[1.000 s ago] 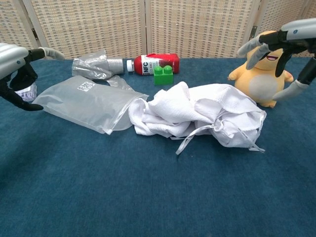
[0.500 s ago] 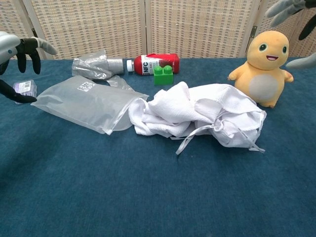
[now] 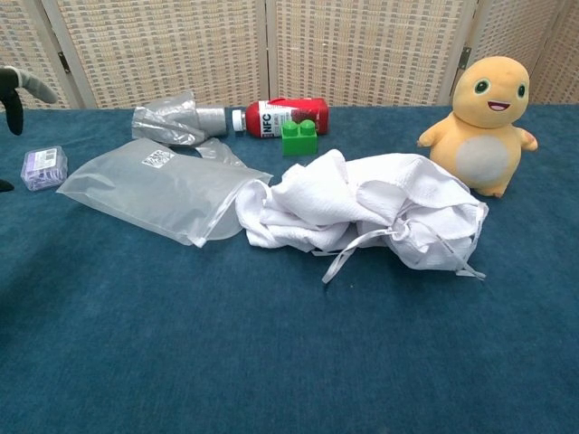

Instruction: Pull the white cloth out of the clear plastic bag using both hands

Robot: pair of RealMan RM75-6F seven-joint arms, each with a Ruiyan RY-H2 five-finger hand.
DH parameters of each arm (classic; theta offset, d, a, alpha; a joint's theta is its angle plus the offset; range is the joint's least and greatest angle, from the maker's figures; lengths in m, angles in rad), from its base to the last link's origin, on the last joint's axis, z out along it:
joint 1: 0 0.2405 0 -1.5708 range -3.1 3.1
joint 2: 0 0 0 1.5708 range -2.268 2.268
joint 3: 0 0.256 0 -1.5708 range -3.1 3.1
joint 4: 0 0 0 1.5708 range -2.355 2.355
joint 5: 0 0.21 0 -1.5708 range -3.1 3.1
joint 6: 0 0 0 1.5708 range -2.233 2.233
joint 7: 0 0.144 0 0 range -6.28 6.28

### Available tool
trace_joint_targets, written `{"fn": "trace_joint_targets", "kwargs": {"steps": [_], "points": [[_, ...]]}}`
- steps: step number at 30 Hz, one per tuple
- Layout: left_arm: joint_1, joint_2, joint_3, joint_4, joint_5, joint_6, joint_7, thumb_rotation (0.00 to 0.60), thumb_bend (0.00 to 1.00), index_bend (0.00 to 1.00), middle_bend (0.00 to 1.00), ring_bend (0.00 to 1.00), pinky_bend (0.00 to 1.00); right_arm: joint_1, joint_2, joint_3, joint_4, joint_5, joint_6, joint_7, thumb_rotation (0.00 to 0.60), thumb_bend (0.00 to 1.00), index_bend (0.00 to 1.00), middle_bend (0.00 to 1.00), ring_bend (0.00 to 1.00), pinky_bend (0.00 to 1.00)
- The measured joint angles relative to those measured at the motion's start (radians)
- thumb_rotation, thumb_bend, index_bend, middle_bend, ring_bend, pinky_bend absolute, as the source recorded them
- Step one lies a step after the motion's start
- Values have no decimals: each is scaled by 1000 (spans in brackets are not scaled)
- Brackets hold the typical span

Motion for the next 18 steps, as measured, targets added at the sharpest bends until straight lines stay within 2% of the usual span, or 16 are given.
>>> {"fn": "trace_joint_targets", "kwargs": {"steps": [6, 18], "points": [[37, 38, 36, -38, 19, 19, 8, 600, 23, 236, 420, 450, 586, -45, -9, -17, 25, -31, 37, 31, 600, 13, 229, 241, 103, 346], [120, 85, 79, -29, 62, 92, -24, 600, 24, 249, 419, 450, 585, -115, -9, -26, 49, -66, 93, 73, 600, 13, 229, 241, 103, 346]]}}
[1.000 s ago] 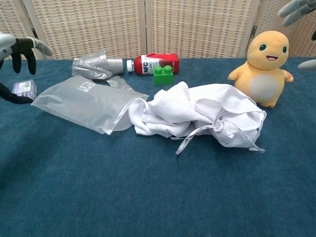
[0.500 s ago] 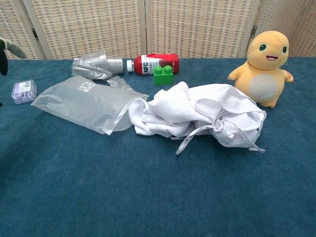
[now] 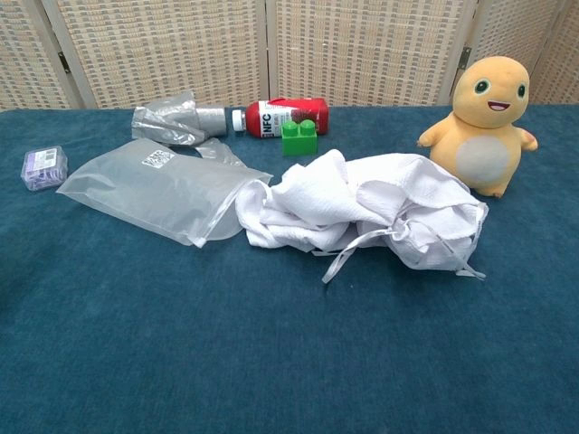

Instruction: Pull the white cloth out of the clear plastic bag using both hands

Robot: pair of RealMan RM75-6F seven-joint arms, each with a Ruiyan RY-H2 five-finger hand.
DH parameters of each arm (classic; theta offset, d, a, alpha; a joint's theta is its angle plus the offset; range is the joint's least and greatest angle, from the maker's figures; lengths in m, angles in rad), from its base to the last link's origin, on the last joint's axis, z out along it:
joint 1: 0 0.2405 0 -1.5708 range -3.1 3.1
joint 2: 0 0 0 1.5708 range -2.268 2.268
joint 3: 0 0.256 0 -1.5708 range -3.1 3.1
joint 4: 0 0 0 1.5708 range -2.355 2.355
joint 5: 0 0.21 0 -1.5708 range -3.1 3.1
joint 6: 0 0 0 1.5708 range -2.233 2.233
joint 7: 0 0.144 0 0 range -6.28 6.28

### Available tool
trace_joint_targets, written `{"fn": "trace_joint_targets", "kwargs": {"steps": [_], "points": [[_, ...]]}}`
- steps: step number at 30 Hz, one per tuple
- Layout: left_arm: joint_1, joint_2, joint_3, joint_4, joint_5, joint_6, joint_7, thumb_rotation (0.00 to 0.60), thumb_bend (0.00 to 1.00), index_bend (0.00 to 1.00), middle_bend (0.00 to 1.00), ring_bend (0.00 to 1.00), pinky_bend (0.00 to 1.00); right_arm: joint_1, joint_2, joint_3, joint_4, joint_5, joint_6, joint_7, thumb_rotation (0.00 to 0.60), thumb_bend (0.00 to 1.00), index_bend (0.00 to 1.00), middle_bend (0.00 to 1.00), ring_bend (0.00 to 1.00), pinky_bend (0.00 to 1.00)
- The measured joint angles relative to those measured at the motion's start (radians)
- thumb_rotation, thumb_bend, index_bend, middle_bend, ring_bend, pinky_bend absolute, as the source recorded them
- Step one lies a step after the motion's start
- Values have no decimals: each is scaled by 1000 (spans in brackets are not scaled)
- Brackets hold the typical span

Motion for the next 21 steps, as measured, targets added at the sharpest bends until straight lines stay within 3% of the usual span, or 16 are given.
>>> {"fn": "trace_joint_targets", "kwargs": {"steps": [21], "points": [[28, 18, -12, 34, 21, -11, -27, 600, 23, 249, 419, 450, 584, -22, -10, 18, 13, -5, -30, 32, 600, 13, 229, 242, 103, 346]]}}
